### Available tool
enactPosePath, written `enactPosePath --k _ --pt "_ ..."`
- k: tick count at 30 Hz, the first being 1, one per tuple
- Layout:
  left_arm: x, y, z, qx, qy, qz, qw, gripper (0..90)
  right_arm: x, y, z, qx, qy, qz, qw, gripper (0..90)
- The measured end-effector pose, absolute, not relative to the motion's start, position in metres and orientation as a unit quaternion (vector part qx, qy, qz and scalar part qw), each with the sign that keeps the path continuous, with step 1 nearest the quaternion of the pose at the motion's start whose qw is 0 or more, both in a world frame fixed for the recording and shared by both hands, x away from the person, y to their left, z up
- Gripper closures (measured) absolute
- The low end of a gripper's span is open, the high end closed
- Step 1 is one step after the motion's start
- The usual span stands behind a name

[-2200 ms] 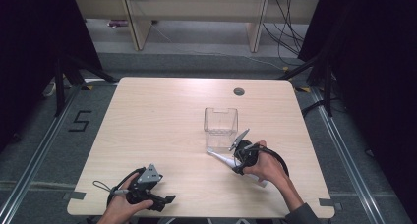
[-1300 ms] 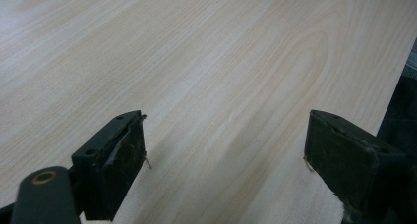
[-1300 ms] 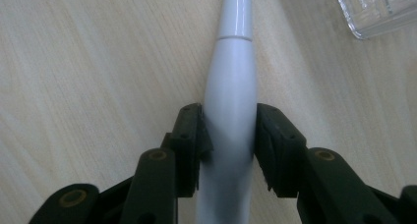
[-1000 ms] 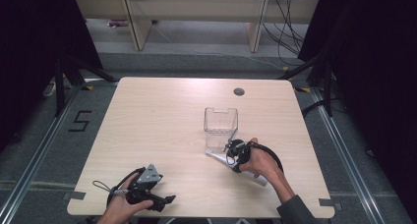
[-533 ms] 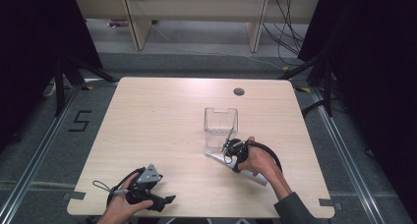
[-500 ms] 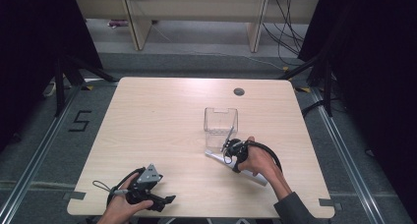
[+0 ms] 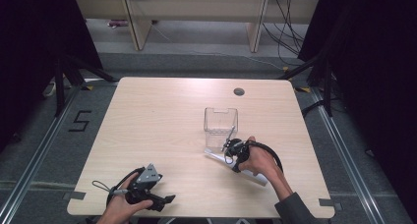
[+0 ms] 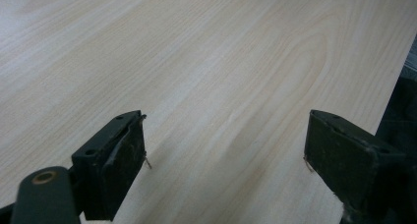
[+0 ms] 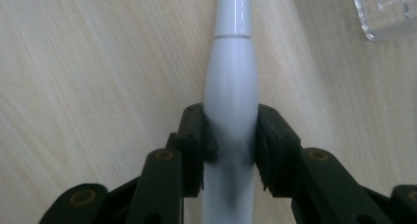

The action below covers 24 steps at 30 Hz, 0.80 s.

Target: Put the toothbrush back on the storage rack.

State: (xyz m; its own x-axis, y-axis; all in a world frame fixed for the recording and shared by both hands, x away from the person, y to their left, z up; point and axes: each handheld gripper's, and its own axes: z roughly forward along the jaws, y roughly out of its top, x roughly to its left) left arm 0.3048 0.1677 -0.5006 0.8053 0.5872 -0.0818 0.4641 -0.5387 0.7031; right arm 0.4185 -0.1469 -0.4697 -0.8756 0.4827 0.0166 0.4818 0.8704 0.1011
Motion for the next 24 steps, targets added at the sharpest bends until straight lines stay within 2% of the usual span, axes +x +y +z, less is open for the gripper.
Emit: enactPosePath --k 1,3,5,13,24 --pt "0.305 0.168 -0.501 0.873 0.301 0.082 0.374 14.9 0.420 -0.149 -0.470 0.227 0.972 0.052 0.020 66.6" --pt "0.305 0.168 -0.501 0.874 0.300 0.082 0.373 14.9 0.419 -0.150 -0.467 0.234 0.970 0.062 0.012 66.7" --pt "0.305 0.168 -0.501 0.875 0.299 0.082 0.373 14.9 0.419 -0.152 -0.466 0.230 0.971 0.057 0.027 66.7" --pt "0.305 0.168 -0.501 0.874 0.299 0.082 0.374 14.9 0.417 -0.156 -0.456 0.239 0.967 0.087 0.022 66.7" --pt "0.305 0.168 -0.501 0.874 0.300 0.082 0.373 14.9 0.415 -0.170 -0.436 0.234 0.960 0.146 0.043 66.7"
